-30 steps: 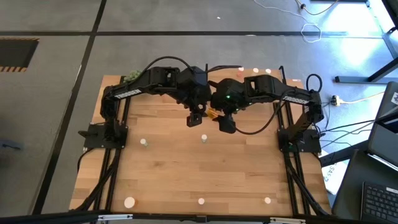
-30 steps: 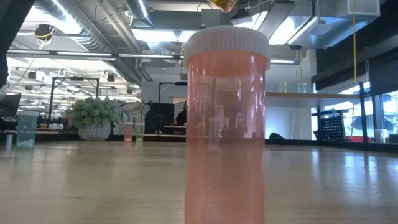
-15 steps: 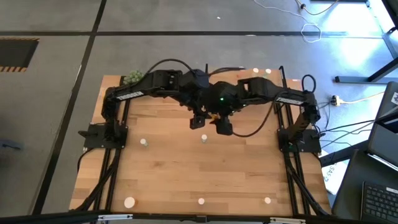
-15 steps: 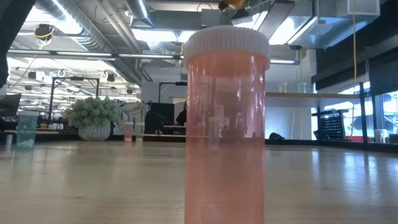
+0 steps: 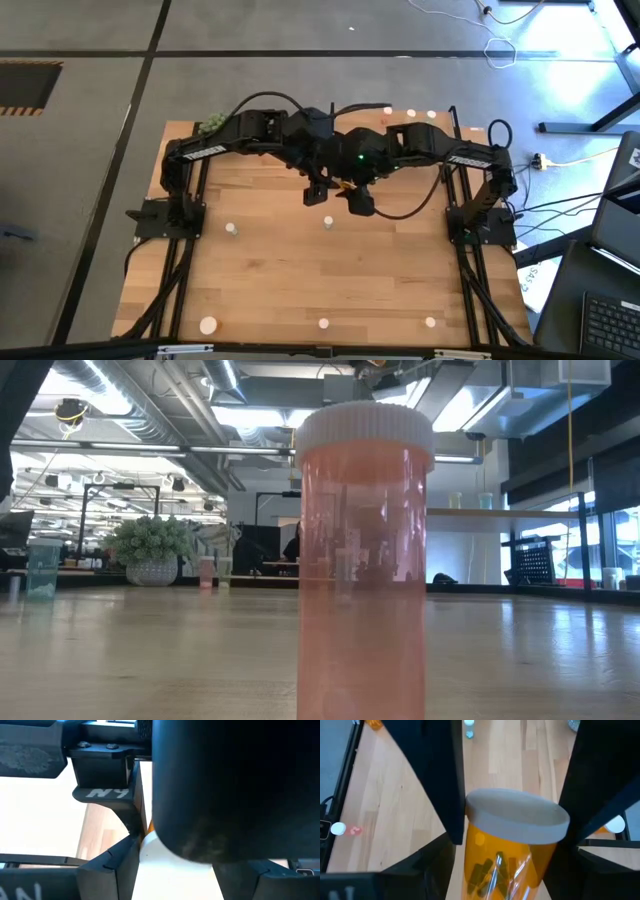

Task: Pick and place medicine bottles onto shelf by color
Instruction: Put the middle orange pill bottle on the shelf

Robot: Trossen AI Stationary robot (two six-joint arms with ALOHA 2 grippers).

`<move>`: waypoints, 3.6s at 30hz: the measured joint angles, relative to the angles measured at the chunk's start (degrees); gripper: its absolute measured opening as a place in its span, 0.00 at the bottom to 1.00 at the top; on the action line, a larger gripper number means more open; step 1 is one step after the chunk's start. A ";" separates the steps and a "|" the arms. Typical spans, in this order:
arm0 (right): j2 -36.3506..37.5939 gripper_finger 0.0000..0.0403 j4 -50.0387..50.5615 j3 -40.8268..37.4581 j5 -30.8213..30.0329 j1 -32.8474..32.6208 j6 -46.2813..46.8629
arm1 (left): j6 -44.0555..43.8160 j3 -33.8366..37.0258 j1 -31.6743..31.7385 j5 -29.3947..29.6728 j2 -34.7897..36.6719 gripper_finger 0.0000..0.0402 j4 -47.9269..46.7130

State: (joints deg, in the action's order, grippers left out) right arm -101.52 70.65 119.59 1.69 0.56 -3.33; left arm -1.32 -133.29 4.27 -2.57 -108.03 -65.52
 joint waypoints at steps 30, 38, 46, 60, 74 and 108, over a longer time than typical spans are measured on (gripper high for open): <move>0.16 0.52 -0.21 0.00 -0.47 0.09 -0.24 | 1.70 0.00 -0.02 2.90 0.13 0.56 -0.33; 0.16 0.53 -0.26 0.00 -0.40 0.09 -0.22 | 2.47 0.00 -0.02 2.80 0.15 0.55 -0.35; 0.18 0.53 -0.26 0.00 -0.31 0.07 -0.20 | 3.95 0.00 0.00 2.73 0.15 0.55 -0.37; 0.27 0.53 -0.22 0.00 -1.10 0.04 -0.14 | 7.66 0.00 0.04 2.87 0.15 0.55 0.13; 0.31 0.53 0.09 0.00 -2.21 0.02 -0.15 | 5.93 0.00 -0.14 3.55 -0.09 0.55 1.42; 0.27 0.53 -0.02 0.00 -2.05 0.02 -0.15 | 5.97 0.00 -0.22 3.41 -0.17 0.55 1.40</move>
State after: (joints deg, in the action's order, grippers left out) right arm -101.25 70.63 119.59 -0.36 0.58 -3.49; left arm 4.65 -133.29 4.05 0.84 -108.20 -64.12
